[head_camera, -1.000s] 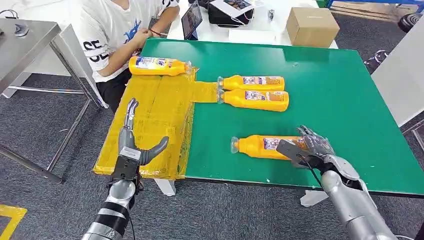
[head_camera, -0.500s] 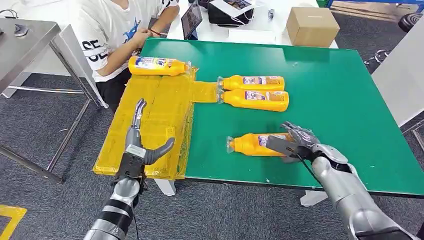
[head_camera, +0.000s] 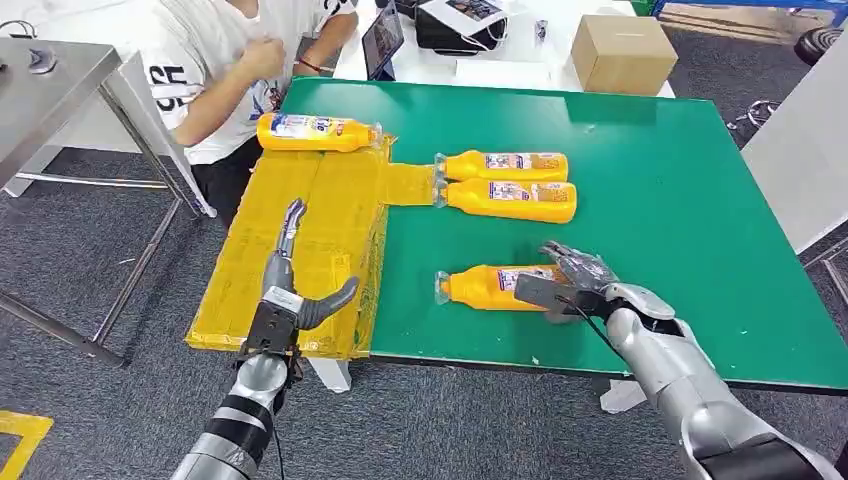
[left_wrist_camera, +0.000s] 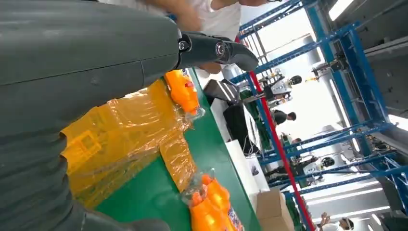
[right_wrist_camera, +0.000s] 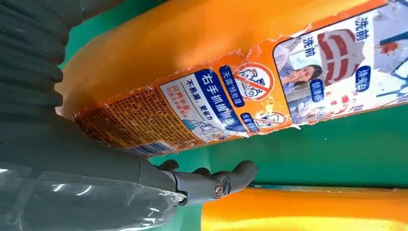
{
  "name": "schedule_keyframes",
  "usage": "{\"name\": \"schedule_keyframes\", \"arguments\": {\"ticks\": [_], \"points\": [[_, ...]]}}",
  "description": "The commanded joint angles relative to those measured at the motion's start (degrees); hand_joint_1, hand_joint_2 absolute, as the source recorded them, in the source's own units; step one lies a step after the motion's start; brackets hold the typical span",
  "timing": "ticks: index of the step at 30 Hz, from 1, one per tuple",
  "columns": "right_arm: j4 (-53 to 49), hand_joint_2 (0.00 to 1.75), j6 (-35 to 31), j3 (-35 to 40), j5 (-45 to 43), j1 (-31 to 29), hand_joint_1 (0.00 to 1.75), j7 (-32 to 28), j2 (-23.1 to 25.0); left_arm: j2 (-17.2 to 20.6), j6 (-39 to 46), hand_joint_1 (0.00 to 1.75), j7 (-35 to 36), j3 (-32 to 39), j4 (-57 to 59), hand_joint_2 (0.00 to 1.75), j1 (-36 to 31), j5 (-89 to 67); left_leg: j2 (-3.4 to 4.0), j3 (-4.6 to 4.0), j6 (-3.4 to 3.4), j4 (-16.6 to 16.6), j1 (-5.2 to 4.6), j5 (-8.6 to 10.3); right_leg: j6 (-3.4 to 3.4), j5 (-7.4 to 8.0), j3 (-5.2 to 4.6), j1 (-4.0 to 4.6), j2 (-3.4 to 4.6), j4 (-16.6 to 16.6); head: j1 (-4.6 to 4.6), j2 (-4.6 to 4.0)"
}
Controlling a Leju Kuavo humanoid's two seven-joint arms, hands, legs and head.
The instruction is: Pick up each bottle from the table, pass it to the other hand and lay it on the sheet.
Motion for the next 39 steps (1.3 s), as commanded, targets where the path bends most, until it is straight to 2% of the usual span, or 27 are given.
{"name": "schedule_keyframes", "arguments": {"ticks": [1, 2, 5, 6, 7, 12, 16, 21, 27, 32, 34, 36, 37, 39], "points": [[6.0, 1.75, 1.0, 3.6, -0.6, -0.6, 1.29, -0.8, 1.3, 0.0, -0.4, 0.00, 0.2, -0.6, 5.4, 1.75, -3.0, 0.3, 0.00, 0.34, -0.14, -0.1, 0.10, -0.10, -0.15, -0.08, 0.35, 0.10, 0.08, -0.1, 0.00, 0.00], [6.0, 1.75, 1.0, 3.6, -0.6, -0.6, 1.41, -0.8, 1.2, 0.0, -0.4, 0.00, 0.2, -0.7, 5.5, 1.75, -3.1, 0.3, -0.01, 0.27, -0.11, -0.1, 0.08, -0.07, -0.12, -0.06, 0.28, 0.07, 0.05, -0.1, 0.00, 0.00], [6.0, 1.75, 1.0, 3.6, -0.6, -0.6, 1.41, -0.8, 1.2, 0.0, -0.4, 0.00, 0.2, -0.7, 5.5, 1.75, -3.1, 0.3, 0.01, 0.26, -0.09, 0.0, 0.07, -0.06, -0.10, -0.04, 0.26, 0.07, 0.04, -0.1, 0.00, 0.00], [6.0, 1.75, 1.0, 3.6, -0.6, -0.6, 1.62, -0.8, 1.2, 0.0, -0.4, 0.00, 0.2, -0.7, 5.5, 1.75, -3.1, 0.3, 0.03, 0.37, -0.13, -0.1, 0.10, -0.10, -0.14, -0.07, 0.37, 0.09, 0.08, -0.1, 0.00, 0.00], [5.9, 1.75, 1.1, 3.8, -0.7, -0.6, 1.75, -1.1, 0.9, 0.0, -0.4, 0.00, 0.2, -0.7, 5.6, 1.75, -3.2, 0.3, 0.04, 0.34, -0.11, -0.1, 0.09, -0.07, -0.13, -0.06, 0.33, 0.08, 0.07, -0.1, 0.00, 0.00], [5.4, 1.75, 0.8, 3.7, -1.7, 0.4, 1.75, -1.7, 0.4, -0.2, -0.5, 0.00, 0.2, -0.7, 6.2, 1.75, -3.4, 0.4, -0.01, 0.44, -0.14, -0.1, 0.11, -0.10, -0.17, -0.09, 0.46, 0.10, 0.05, -0.1, 0.00, 0.00], [2.6, 1.75, -2.0, 2.9, -3.6, 2.5, 1.75, -2.6, 0.1, -0.4, -0.5, 0.00, 0.2, -0.3, 6.6, 1.75, -3.5, 0.6, -0.11, 0.48, -0.14, -0.1, 0.13, -0.08, -0.16, -0.10, 0.52, 0.12, -0.05, -0.2, 0.00, 0.00], [2.4, 1.75, -2.2, 2.8, -3.8, 2.7, 1.75, -2.7, 0.2, -0.4, -0.5, 0.00, 0.2, -0.3, 6.6, 1.75, -3.5, 0.6, -0.03, 0.26, -0.09, 0.0, 0.09, -0.05, -0.09, -0.04, 0.28, 0.08, -0.01, -0.1, 0.00, 0.00], [2.1, 1.75, -2.4, 2.8, -3.9, 2.7, 1.75, -2.7, 0.3, -0.4, -0.5, 0.00, 0.2, -0.3, 6.6, 1.75, -3.5, 0.6, -0.04, 0.39, -0.13, -0.1, 0.11, -0.07, -0.14, -0.07, 0.41, 0.10, -0.01, -0.1, -0.02, 0.00], [-8.1, 1.75, -12.3, -2.9, -6.9, 7.0, 1.75, -3.1, 2.8, -0.8, -0.7, 0.00, 0.2, 0.7, 6.2, 1.75, -2.8, 0.4, 0.03, 0.41, -0.14, -0.1, 0.13, -0.10, -0.16, -0.08, 0.41, 0.12, 0.07, -0.1, 0.02, 0.00], [-19.7, 1.75, -24.7, -10.3, -7.6, 12.1, 1.75, -5.8, 7.6, -1.4, -1.4, 0.00, 0.2, 2.2, 5.4, 1.75, -1.8, 1.0, 0.15, 0.38, -0.15, 0.0, 0.11, -0.14, -0.16, -0.08, 0.34, 0.10, 0.19, -0.1, 0.00, 0.00], [-31.5, 1.75, -31.8, -14.6, -8.6, 16.6, 1.75, -7.7, 12.2, -2.2, -3.1, 0.00, 0.2, 3.3, 5.9, 1.75, -1.4, 2.2, 0.30, 0.37, -0.17, -0.1, 0.12, -0.17, -0.18, -0.07, 0.30, 0.11, 0.34, -0.1, 0.00, 0.00], [-35.8, 1.75, -35.1, -15.4, -8.1, 18.2, 1.75, -8.5, 13.5, -2.4, -4.0, 0.00, 0.2, 3.4, 6.1, 1.75, -1.4, 2.7, 0.27, 0.17, -0.14, 0.0, 0.04, -0.12, -0.14, -0.04, 0.10, 0.04, 0.33, 0.0, 0.04, 0.00], [-42.8, 1.75, -42.4, -16.8, -7.2, 21.0, 1.75, -11.3, 15.5, -3.2, -5.7, 0.00, 0.8, 3.6, 6.0, 1.75, -1.4, 4.4, 0.34, 0.30, -0.22, 0.0, 0.09, -0.28, -0.23, -0.18, 0.19, 0.09, 0.45, 0.1, 0.00, 0.00]]}}
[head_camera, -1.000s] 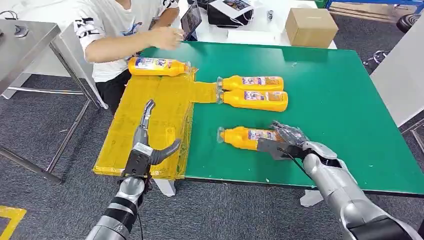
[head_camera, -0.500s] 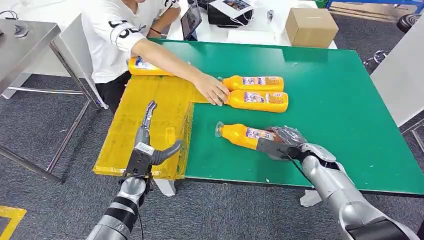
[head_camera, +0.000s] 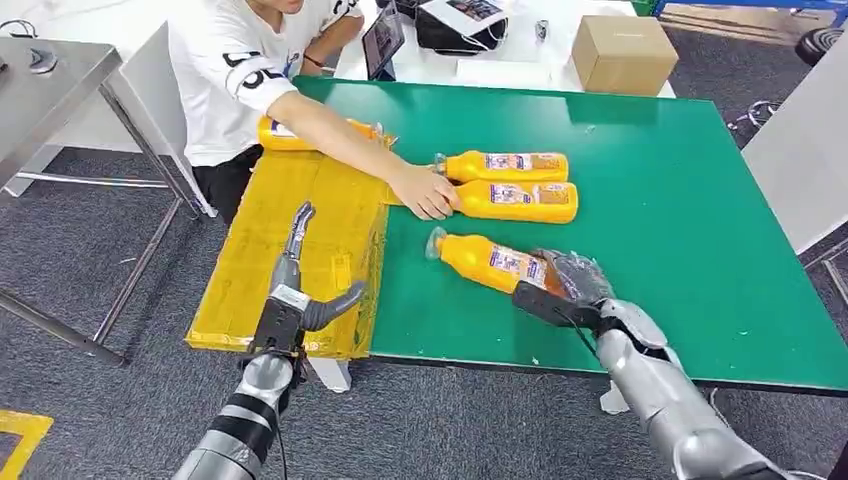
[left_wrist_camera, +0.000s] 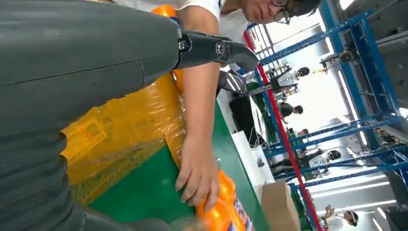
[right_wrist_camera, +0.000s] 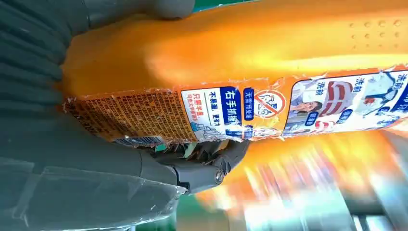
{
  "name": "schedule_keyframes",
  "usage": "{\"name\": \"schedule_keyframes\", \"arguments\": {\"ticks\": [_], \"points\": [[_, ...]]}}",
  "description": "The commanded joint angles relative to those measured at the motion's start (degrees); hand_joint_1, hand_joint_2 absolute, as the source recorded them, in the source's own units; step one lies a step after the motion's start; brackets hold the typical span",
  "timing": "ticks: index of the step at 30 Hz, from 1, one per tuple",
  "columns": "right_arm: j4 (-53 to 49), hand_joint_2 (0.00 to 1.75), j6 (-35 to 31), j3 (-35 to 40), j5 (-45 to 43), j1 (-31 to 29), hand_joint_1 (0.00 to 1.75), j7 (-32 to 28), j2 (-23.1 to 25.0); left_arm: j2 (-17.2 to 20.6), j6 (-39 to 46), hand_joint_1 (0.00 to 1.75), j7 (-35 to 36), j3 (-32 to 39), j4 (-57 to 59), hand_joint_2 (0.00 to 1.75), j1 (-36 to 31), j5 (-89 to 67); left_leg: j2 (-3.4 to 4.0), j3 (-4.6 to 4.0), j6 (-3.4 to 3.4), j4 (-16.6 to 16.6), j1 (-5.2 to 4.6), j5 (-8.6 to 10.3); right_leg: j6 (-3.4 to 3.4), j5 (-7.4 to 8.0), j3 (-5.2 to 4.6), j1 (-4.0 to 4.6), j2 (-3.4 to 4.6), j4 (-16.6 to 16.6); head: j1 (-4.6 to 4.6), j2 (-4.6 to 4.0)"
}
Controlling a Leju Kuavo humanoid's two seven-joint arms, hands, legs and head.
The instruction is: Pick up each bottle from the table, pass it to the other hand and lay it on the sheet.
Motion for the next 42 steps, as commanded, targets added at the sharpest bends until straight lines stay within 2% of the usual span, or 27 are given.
{"name": "schedule_keyframes", "arguments": {"ticks": [1, 2, 3, 4, 7, 9, 11, 14, 17, 26, 28, 31, 34, 35, 36, 37, 41, 42], "points": [[-35.4, 1.75, -22.1, -14.1, -0.3, 13.1, 1.75, -6.9, 13.1, -2.6, -5.4, 0.00, 1.5, 3.1, 3.1, 1.75, -0.9, 4.8, 0.13, 0.17, -0.16, 0.0, 0.06, -0.19, -0.16, -0.16, 0.05, 0.06, 0.18, 0.1, -0.02, 0.00], [-37.7, 1.75, -24.0, -15.3, -0.9, 14.1, 1.75, -8.4, 14.0, -2.9, -6.4, 0.00, 2.4, 2.8, 3.1, 1.75, -1.2, 6.1, 0.24, 0.33, -0.23, 0.0, 0.12, -0.28, -0.23, -0.23, 0.15, 0.11, 0.29, 0.0, 0.00, 0.00], [-39.2, 1.75, -24.0, -17.4, -0.5, 15.0, 1.75, -10.5, 15.6, -2.9, -7.2, 0.00, 2.9, 2.2, 3.0, 1.75, -1.3, 7.1, -0.05, 0.02, -0.09, 0.0, 0.05, -0.04, -0.09, -0.11, -0.09, 0.04, -0.05, 0.0, 0.02, 0.00], [-40.4, 1.75, -24.0, -19.0, -1.0, 15.5, 1.75, -11.8, 16.7, -3.0, -7.7, 0.00, 3.4, 2.1, 2.9, 1.75, -1.4, 8.0, -0.12, 0.12, -0.16, 0.1, 0.15, -0.19, -0.17, -0.26, 0.07, 0.12, -0.08, 0.1, 0.04, 0.00], [-40.6, 1.75, -24.0, -20.8, -3.6, 15.7, 1.75, -13.7, 17.5, -2.8, -8.8, 0.00, 4.4, 1.3, 2.2, 1.75, -1.3, 9.9, -0.17, -0.08, -0.07, 0.0, 0.10, -0.07, -0.10, -0.16, -0.08, 0.05, -0.10, 0.0, 0.04, 0.00], [-40.1, 1.75, -24.0, -20.8, -3.9, 15.6, 1.75, -14.0, 17.4, -2.8, -9.0, 0.00, 4.5, 1.3, 2.0, 1.75, -1.1, 10.2, -0.15, 0.14, -0.11, 0.0, 0.10, -0.17, -0.14, -0.24, 0.14, 0.05, -0.05, 0.0, 0.04, 0.00], [-40.1, 1.75, -24.0, -20.8, -3.9, 15.6, 1.75, -14.0, 17.4, -2.8, -9.0, 0.00, 4.5, 1.3, 2.0, 1.75, -1.1, 10.2, -0.14, -0.10, -0.07, 0.0, 0.05, -0.04, -0.09, -0.11, -0.08, 0.01, -0.10, 0.0, 0.02, 0.00], [-40.1, 1.75, -24.0, -20.8, -3.9, 15.6, 1.75, -14.0, 17.4, -2.8, -9.0, 0.00, 4.5, 1.3, 2.0, 1.75, -1.1, 10.2, -0.12, 0.23, -0.18, 0.0, 0.10, -0.20, -0.22, -0.24, 0.24, 0.06, -0.01, 0.0, 0.04, 0.00], [-40.1, 1.75, -24.0, -20.8, -3.9, 15.6, 1.75, -14.0, 17.4, -2.8, -9.0, 0.00, 4.5, 1.3, 2.0, 1.75, -1.1, 10.2, -0.13, -0.05, -0.09, 0.0, 0.02, -0.05, -0.10, -0.09, -0.05, -0.01, -0.08, 0.0, 0.04, 0.00], [-37.7, 1.75, -24.0, -21.6, -4.6, 15.0, 1.75, -14.6, 17.4, -2.3, -10.2, 0.00, 5.4, 0.3, 0.5, 1.75, -0.4, 11.8, 0.00, 0.23, -0.13, 0.0, 0.09, -0.18, -0.15, -0.16, 0.20, 0.06, 0.07, -0.1, 0.04, 0.00], [-37.3, 1.75, -24.0, -22.2, -5.6, 15.0, 1.75, -14.9, 17.4, -2.4, -11.1, 0.00, 6.0, 0.1, -0.2, 1.75, 0.0, 12.8, -0.07, -0.02, -0.07, 0.0, 0.04, -0.05, -0.08, -0.07, -0.04, 0.01, -0.03, 0.0, 0.04, 0.00], [-35.0, 1.75, -24.0, -20.9, -7.3, 15.6, 1.75, -13.9, 16.3, -2.2, -15.6, 0.00, 8.5, -1.1, -2.4, 1.75, 1.2, 16.5, -0.03, 0.16, -0.11, 0.0, 0.08, -0.13, -0.13, -0.12, 0.15, 0.05, 0.04, -0.1, 0.04, 0.00], [-31.4, 1.75, -18.9, -19.5, -11.7, 16.9, 1.75, -15.3, 16.8, -1.7, -23.4, 0.00, 11.7, -2.8, -4.2, 1.75, 2.2, 22.7, -0.05, 0.08, -0.09, -0.1, 0.07, -0.08, -0.11, -0.08, 0.08, 0.04, 0.00, -0.1, 0.04, 0.00], [-28.8, 1.75, -7.2, -17.2, -15.6, 19.1, 1.75, -13.0, 17.8, -0.9, -32.7, 0.00, 13.0, -5.0, -6.1, 1.75, 3.1, 27.6, -0.03, 0.09, -0.09, -0.1, 0.09, -0.09, -0.11, -0.08, 0.09, 0.06, 0.02, -0.1, 0.04, 0.00], [-22.6, 1.75, -8.8, -15.2, -14.8, 20.3, 1.75, -17.5, 20.6, -1.2, -33.3, 0.00, 14.2, -6.4, -9.2, 1.75, 4.6, 28.5, -0.02, 0.14, -0.11, -0.1, 0.11, -0.10, -0.12, -0.08, 0.15, 0.08, 0.03, -0.2, 0.04, 0.00], [-22.1, 1.75, -10.6, -13.8, -14.4, 20.9, 1.75, -17.7, 21.4, -1.3, -33.1, 0.00, 14.5, -6.8, -10.0, 1.75, 5.0, 28.6, 0.04, 0.41, -0.17, -0.1, 0.16, -0.20, -0.20, -0.15, 0.40, 0.12, 0.12, -0.2, 0.04, 0.00], [-20.9, 1.75, -11.0, -12.1, -15.2, 21.0, 1.75, -17.7, 21.3, -1.2, -32.9, 0.00, 15.0, -7.5, -10.9, 1.75, 5.4, 28.8, 0.02, 0.29, -0.14, -0.2, 0.13, -0.14, -0.16, -0.11, 0.28, 0.10, 0.09, -0.2, 0.04, 0.00], [-13.5, 1.75, -12.9, -3.7, -16.8, 20.5, 1.75, -17.7, 21.4, -0.4, -34.3, 0.00, 15.3, -10.1, -12.4, 1.75, 5.8, 30.9, 0.17, 0.22, -0.14, -0.1, 0.14, -0.17, -0.16, -0.09, 0.18, 0.12, 0.22, -0.2, 0.07, 0.00]]}}
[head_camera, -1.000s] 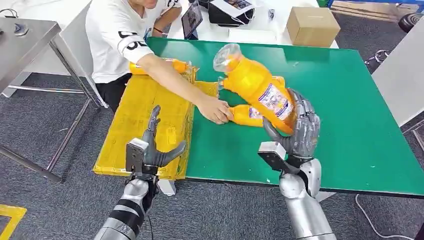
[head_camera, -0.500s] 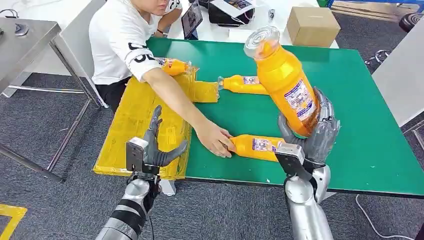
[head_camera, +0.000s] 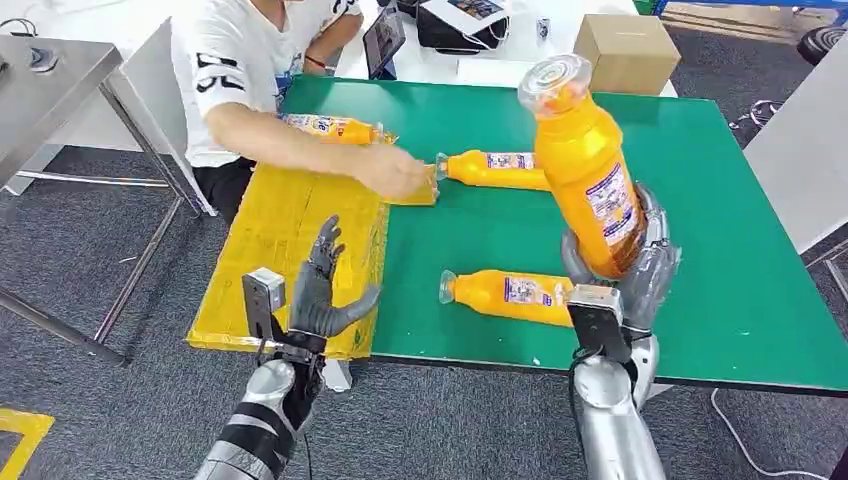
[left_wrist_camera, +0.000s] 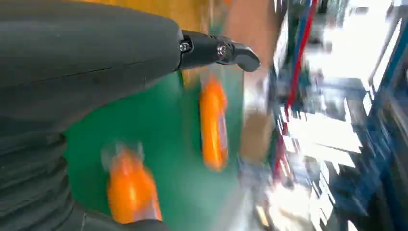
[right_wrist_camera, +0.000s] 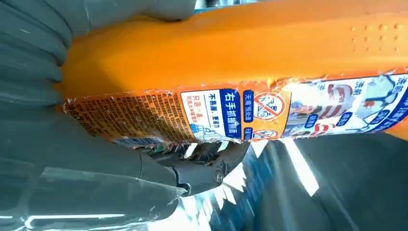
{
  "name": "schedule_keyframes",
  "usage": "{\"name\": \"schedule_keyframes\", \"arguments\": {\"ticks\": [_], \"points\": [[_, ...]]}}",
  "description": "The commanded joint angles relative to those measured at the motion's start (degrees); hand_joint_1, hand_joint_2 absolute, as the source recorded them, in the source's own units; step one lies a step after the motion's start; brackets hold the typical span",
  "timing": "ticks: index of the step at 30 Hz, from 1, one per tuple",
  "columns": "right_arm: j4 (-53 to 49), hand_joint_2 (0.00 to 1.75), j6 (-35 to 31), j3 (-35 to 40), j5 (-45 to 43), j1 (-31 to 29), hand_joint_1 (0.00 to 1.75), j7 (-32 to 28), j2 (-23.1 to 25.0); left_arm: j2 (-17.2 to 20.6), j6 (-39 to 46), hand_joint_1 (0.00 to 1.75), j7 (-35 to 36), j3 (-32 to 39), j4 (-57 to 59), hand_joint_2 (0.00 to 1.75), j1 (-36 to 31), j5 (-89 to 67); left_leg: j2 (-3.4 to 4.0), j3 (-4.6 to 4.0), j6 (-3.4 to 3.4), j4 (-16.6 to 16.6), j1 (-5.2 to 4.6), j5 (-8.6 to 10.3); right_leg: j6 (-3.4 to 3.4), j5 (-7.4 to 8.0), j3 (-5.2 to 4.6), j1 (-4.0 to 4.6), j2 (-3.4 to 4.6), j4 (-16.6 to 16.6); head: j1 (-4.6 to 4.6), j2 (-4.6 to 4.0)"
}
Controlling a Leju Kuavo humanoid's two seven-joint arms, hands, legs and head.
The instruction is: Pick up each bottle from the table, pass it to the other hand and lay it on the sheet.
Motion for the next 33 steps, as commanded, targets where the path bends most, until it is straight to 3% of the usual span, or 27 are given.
{"name": "schedule_keyframes", "arguments": {"ticks": [1, 9, 33], "points": [[24.8, 1.75, 8.4, 16.5, -8.1, 3.4, 1.75, -3.4, 5.0, 2.6, -13.6, 0.00, 5.1, -9.8, -9.8, 1.75, 3.7, 10.8, 0.36, 0.60, -0.24, -0.1, 0.17, -0.30, -0.24, -0.15, 0.47, 0.17, 0.46, -0.1, -0.04, 0.00], [28.5, 1.75, 6.9, 19.5, -8.2, 2.3, 1.75, -3.4, 5.2, 2.9, -13.6, 0.00, 5.2, -10.6, -9.4, 1.75, 3.4, 11.8, 0.10, 0.16, -0.11, -0.1, 0.13, -0.10, -0.13, -0.08, 0.12, 0.09, 0.16, -0.1, 0.02, 0.00], [31.8, 1.75, 5.5, 20.5, -6.2, 0.5, 1.75, -3.4, 5.3, 3.5, -8.5, 0.00, 5.9, -12.9, -3.8, 1.75, 1.3, 7.3, 0.09, 0.16, -0.12, -0.1, 0.10, -0.09, -0.12, -0.07, 0.11, 0.08, 0.14, -0.1, 0.00, 0.00]]}}
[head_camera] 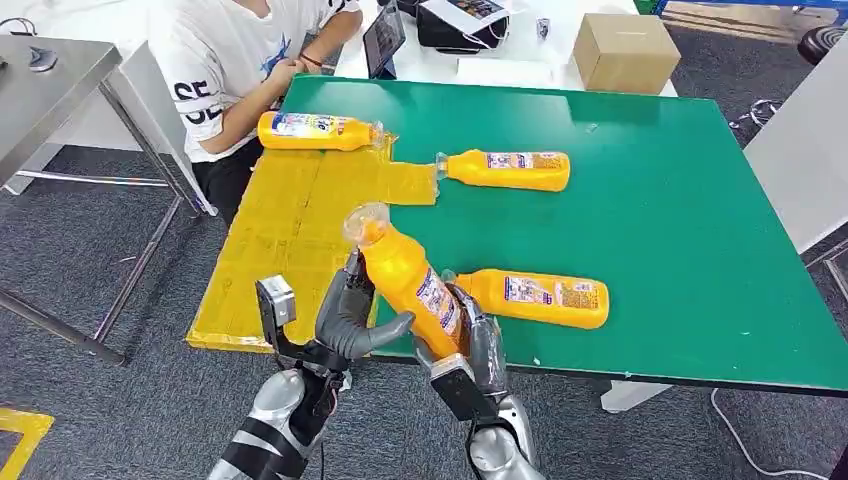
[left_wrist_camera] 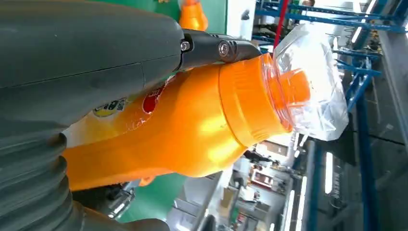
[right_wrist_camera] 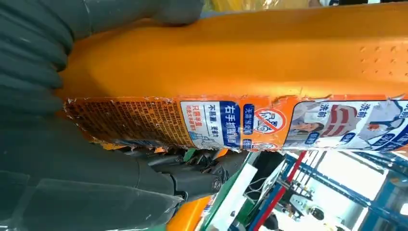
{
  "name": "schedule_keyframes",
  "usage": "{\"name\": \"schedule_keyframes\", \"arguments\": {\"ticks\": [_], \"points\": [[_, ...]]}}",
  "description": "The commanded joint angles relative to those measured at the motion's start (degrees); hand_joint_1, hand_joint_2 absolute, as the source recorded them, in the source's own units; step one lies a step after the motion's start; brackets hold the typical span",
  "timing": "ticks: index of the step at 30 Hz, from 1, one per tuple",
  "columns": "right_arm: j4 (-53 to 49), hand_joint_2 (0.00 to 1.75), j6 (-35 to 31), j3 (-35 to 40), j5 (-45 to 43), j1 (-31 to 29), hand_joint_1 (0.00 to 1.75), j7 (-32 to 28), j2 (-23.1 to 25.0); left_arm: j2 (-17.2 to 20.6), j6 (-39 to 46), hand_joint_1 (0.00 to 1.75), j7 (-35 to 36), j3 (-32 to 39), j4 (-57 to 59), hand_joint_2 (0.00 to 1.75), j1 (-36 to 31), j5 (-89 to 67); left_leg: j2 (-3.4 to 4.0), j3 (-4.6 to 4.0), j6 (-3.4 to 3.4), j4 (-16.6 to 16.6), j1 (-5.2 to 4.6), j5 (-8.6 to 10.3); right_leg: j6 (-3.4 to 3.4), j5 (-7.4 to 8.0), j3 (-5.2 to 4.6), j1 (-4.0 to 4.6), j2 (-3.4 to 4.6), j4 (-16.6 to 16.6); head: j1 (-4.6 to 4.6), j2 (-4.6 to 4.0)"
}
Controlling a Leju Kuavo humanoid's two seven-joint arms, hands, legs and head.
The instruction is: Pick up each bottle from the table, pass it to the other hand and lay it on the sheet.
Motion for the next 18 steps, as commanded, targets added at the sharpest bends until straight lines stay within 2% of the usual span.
{"name": "schedule_keyframes", "arguments": {"ticks": [1, 2, 5, 6, 7, 18], "points": [[5.5, 1.75, 0.5, 1.6, 1.2, -3.2, 1.75, 0.0, -0.5, 2.2, 0.4, 0.00, 0.7, -2.3, 6.0, 1.75, -2.8, -0.7, 0.09, 0.39, -0.12, -0.1, 0.06, -0.13, -0.13, -0.09, 0.36, 0.05, 0.15, -0.1, 0.02, 0.00], [5.9, 1.75, 0.4, 2.0, 1.9, -3.2, 1.75, 0.0, -0.3, 2.1, 0.5, 0.00, 0.7, -2.4, 6.3, 1.75, -2.9, -0.8, 0.04, 0.21, -0.08, -0.1, 0.03, -0.06, -0.08, -0.04, 0.19, 0.03, 0.08, -0.1, 0.02, 0.00], [8.2, 1.75, -0.4, 3.3, 4.3, -3.8, 1.75, 0.0, -0.1, 2.1, 0.2, 0.00, 0.9, -2.5, 7.0, 1.75, -3.3, -0.7, 0.14, 0.52, -0.14, -0.1, 0.09, -0.17, -0.16, -0.11, 0.48, 0.08, 0.21, -0.1, 0.00, 0.00], [8.2, 1.75, -0.4, 3.3, 4.3, -3.8, 1.75, 0.0, -0.1, 2.1, 0.2, 0.00, 0.9, -2.5, 7.0, 1.75, -3.3, -0.7, 0.09, 0.28, -0.08, -0.1, 0.04, -0.09, -0.10, -0.05, 0.25, 0.04, 0.14, -0.1, 0.02, 0.00], [10.0, 1.75, 0.5, 3.5, 4.7, -4.6, 1.75, 0.0, -0.1, 2.0, -0.7, 0.00, 1.4, -2.3, 7.5, 1.75, -3.4, 0.4, 0.14, 0.45, -0.13, -0.1, 0.08, -0.15, -0.14, -0.09, 0.41, 0.07, 0.21, -0.1, 0.00, 0.00], [12.9, 1.75, 2.0, 6.0, 7.4, -5.4, 1.75, 0.0, 0.1, 1.6, -5.8, 0.00, 3.6, -1.4, 9.1, 1.75, -3.6, 6.7, 0.07, 0.25, -0.09, -0.1, 0.06, -0.07, -0.09, -0.04, 0.23, 0.05, 0.11, -0.1, 0.00, 0.00]]}}
